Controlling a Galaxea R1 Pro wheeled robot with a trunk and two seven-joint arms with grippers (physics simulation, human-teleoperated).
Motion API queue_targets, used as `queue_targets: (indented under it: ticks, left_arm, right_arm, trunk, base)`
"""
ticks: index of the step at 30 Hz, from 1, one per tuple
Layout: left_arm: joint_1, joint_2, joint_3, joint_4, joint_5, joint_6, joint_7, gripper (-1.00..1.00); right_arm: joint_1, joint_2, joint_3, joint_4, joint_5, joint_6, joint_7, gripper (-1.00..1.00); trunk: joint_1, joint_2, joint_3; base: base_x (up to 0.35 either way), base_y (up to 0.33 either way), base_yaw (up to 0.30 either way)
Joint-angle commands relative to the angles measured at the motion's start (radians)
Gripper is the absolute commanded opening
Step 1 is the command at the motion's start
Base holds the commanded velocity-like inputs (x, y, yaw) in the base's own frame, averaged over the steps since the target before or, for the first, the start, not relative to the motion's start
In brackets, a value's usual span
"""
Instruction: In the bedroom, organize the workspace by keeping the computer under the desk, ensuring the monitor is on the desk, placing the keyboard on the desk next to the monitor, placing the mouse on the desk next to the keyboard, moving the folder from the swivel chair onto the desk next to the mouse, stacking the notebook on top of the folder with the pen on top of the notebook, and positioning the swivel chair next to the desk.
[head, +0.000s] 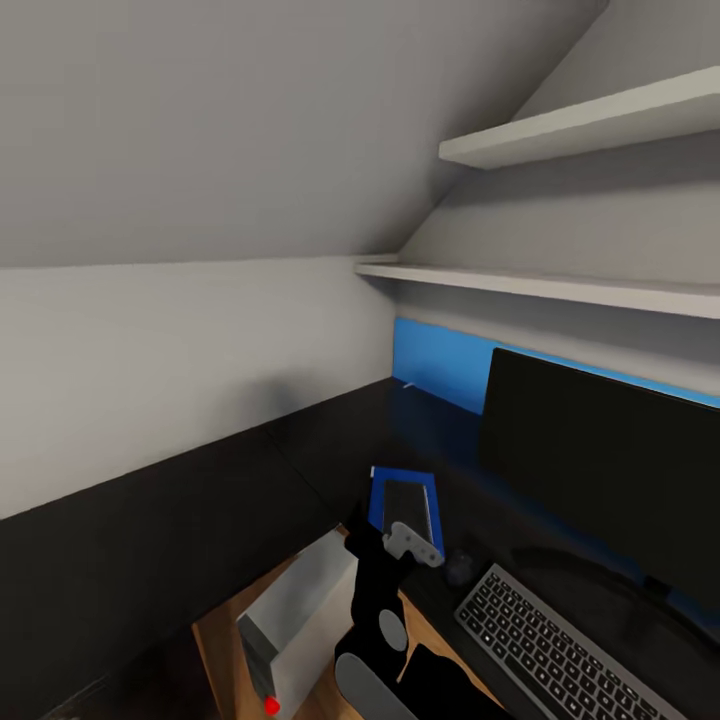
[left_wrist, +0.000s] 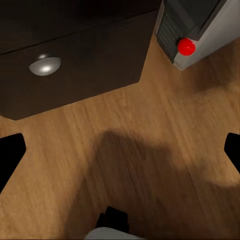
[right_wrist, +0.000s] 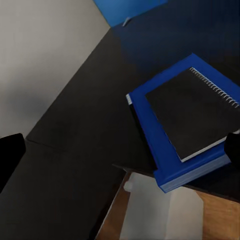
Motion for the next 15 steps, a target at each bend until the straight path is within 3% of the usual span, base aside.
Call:
queue_targets:
  ticks: [1,8,15]
  left_arm:
    - [0.006,0.003,0.003,0.002,-0.005,-0.009,0.002,1.00]
    - [0.038,0.023,0.003,0.003,-0.004,-0.080,0.003,1.00]
    - [0.046,0.031,0.004,0.003,-0.002,-0.107,0.008,1.00]
  right_arm:
    - [-0.001,0.001,0.001,-0.001,-0.004,-0.004,-0.006,1.00]
    - [-0.001,0.003,-0.002,-0.003,-0.001,-0.004,-0.002,1.00]
    - [-0.001,0.001,-0.005,-0.015,0.000,-0.007,0.026,1.00]
  trunk:
    - [-0.004,0.007,0.002]
    - [-0.031,0.056,0.024]
    - [-0.058,0.105,0.046]
  base:
    - [0.000,0.000,0.000]
    - [0.000,0.000,0.000]
    - [0.000,0.000,0.000]
